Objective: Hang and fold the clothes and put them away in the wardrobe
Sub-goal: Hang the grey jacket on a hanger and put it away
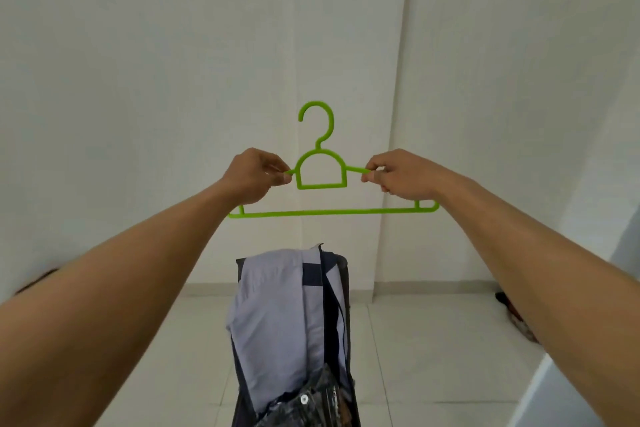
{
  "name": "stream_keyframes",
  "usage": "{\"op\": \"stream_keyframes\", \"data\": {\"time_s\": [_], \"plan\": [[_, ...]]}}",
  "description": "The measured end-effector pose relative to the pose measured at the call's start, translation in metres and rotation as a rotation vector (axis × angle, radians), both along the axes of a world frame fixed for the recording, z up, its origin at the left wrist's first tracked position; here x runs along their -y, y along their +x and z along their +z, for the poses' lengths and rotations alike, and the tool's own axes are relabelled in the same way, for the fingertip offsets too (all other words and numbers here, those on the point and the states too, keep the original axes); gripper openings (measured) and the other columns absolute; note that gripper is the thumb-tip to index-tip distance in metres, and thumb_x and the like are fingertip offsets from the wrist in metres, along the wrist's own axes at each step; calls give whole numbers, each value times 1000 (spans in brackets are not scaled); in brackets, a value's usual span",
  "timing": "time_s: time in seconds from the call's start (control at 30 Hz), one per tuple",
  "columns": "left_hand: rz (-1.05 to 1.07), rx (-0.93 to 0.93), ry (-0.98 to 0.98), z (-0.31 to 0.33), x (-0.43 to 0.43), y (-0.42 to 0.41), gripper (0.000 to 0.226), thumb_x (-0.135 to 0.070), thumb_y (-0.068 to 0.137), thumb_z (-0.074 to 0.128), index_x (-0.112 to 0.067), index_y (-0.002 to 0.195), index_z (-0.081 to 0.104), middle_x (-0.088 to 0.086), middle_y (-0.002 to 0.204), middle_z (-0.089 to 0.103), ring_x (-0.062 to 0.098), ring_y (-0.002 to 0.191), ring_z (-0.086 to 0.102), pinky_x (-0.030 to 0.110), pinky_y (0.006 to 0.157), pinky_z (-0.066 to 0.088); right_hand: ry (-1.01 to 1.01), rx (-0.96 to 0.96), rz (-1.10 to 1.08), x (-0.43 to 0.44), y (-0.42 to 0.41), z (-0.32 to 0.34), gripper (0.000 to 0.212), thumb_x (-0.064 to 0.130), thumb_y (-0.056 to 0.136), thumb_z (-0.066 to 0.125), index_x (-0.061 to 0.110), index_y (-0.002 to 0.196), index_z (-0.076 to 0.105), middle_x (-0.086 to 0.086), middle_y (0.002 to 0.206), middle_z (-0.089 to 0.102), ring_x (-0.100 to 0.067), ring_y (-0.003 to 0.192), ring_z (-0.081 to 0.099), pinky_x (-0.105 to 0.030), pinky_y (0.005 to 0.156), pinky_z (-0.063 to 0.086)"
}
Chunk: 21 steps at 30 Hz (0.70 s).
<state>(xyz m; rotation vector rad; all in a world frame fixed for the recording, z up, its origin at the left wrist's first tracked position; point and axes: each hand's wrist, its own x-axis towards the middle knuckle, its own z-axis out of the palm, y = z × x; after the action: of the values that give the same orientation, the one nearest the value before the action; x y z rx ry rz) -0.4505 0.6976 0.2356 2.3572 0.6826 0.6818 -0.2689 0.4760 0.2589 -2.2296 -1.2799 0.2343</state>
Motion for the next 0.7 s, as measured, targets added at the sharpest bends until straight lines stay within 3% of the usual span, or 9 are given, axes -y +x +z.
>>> {"op": "stream_keyframes", "data": {"time_s": [0.07,0.2,0.33,0.57,0.7], "plan": [[3,10,-1,-4,-10,6,13,-27,86,78,-22,98,77,-1,99,73,14,99,63,25,85,40,-27,11,2,-12,5,-8,21,31,101,59,16,107,71,-6,92,68,-17,82,60,-30,77,48],[-6,29,-11,-18,-30,23,9,-27,87,77,-24,95,76,-1,98,74,16,101,64,26,86,42,3,21,-16,-32,15,-25,21,35,102,56,19,107,69,-3,87,66,-16,78,59,-29,71,45],[-22,-6,-11,-31,-58,41,18,-36,88,75,-22,99,75,-2,102,71,17,102,62,28,85,42,54,61,-82,-53,19,-32,18,26,101,56,17,106,71,-10,95,69,-28,92,65,-38,82,51],[-38,-80,14,-76,-104,69,23,-42,90,71,-23,103,74,-8,100,66,16,96,61,28,79,43,76,50,-188,-89,26,-70,16,33,102,57,23,101,70,1,81,63,-24,88,66,-35,76,50],[51,-69,79,-118,-122,90,22,-45,91,67,-27,104,71,-3,109,65,22,99,60,39,87,51,78,65,-269,-103,43,-97,17,28,103,55,20,100,70,2,75,59,-16,69,54,-27,58,39]]}}
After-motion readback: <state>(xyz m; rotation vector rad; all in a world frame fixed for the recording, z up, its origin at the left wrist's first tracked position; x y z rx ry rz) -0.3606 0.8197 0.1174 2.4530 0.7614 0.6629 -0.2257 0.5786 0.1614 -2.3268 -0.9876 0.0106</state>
